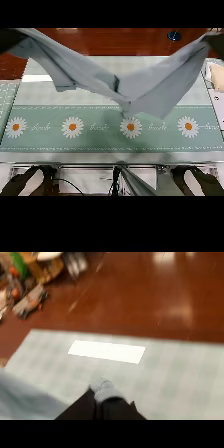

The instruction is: Fold the shirts.

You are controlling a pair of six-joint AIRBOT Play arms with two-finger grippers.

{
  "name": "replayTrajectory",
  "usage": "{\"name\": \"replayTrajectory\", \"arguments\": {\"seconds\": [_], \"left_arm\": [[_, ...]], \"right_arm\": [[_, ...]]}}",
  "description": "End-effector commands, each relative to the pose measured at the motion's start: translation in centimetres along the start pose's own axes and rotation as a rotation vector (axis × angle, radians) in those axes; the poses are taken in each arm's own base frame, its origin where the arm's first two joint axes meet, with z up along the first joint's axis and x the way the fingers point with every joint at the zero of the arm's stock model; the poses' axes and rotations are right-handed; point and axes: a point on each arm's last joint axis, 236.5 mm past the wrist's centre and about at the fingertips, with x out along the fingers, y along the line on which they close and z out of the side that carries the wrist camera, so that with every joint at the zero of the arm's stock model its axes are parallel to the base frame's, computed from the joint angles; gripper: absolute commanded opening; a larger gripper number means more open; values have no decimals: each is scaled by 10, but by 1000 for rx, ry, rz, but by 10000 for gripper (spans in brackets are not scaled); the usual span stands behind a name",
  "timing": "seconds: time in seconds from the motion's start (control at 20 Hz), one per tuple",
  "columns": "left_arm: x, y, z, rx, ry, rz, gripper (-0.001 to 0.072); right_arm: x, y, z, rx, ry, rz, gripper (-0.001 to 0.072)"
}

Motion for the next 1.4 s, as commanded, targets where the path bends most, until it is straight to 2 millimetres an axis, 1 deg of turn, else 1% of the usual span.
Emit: {"name": "replayTrajectory", "arguments": {"seconds": [0.0, 0.05, 0.15, 0.2, 0.25, 0.3, 0.4, 0.5, 0.6, 0.65, 0.75, 0.8, 0.85, 0.9, 1.0, 1.15, 1.2, 1.25, 1.3, 1.35], "left_arm": [[-51, -21, 32, 130, -134, 225, 22], [-65, -21, 35, 172, -153, 307, 21], [-86, -22, 30, 175, -156, 433, 22], [-96, -23, 23, 148, -146, 492, 22], [-106, -25, 15, 121, -133, 541, 22], [-114, -28, 5, 92, -116, 583, 22], [-128, -33, -17, 45, -68, 649, 22], [-139, -36, -44, 3, 10, 702, 22], [-141, -42, -74, -53, 123, 697, 22], [-140, -44, -88, -90, 174, 682, 22], [-134, -43, -106, -150, 226, 652, 22], [-125, -43, -114, -178, 246, 614, 22], [-114, -43, -122, -207, 266, 563, 22], [-105, -41, -133, -247, 290, 521, 22], [-90, -28, -164, -337, 359, 478, 21], [-64, -4, -217, -477, 435, 421, 21], [-53, 3, -231, -510, 436, 395, 21], [-41, 14, -244, -533, 426, 377, 21], [-32, 28, -256, -542, 411, 384, 21], [-24, 45, -268, -542, 389, 405, 21]], "right_arm": [[-48, 21, 58, -118, -140, -96, 18], [-58, 23, 70, -147, -155, -142, 18], [-75, 25, 86, -180, -172, -218, 18], [-81, 27, 88, -181, -167, -241, 18], [-87, 28, 85, -181, -141, -264, 18], [-89, 30, 78, -172, -102, -272, 18], [-92, 29, 50, -133, 18, -285, 18], [-98, 21, 17, -94, 157, -318, 19], [-108, 8, -10, -68, 277, -375, 18], [-115, 0, -19, -62, 321, -414, 18], [-123, -12, -28, -50, 365, -472, 18], [-123, -15, -34, -40, 387, -473, 18], [-121, -16, -45, -11, 427, -458, 18], [-118, -17, -60, 20, 481, -437, 18], [-112, -29, -97, 91, 601, -422, 18], [-103, -59, -171, 137, 826, -460, 17], [-93, -68, -191, 141, 868, -464, 17], [-74, -73, -205, 135, 878, -443, 18], [-53, -80, -211, 115, 862, -425, 18], [-29, -90, -211, 87, 829, -424, 18]]}}
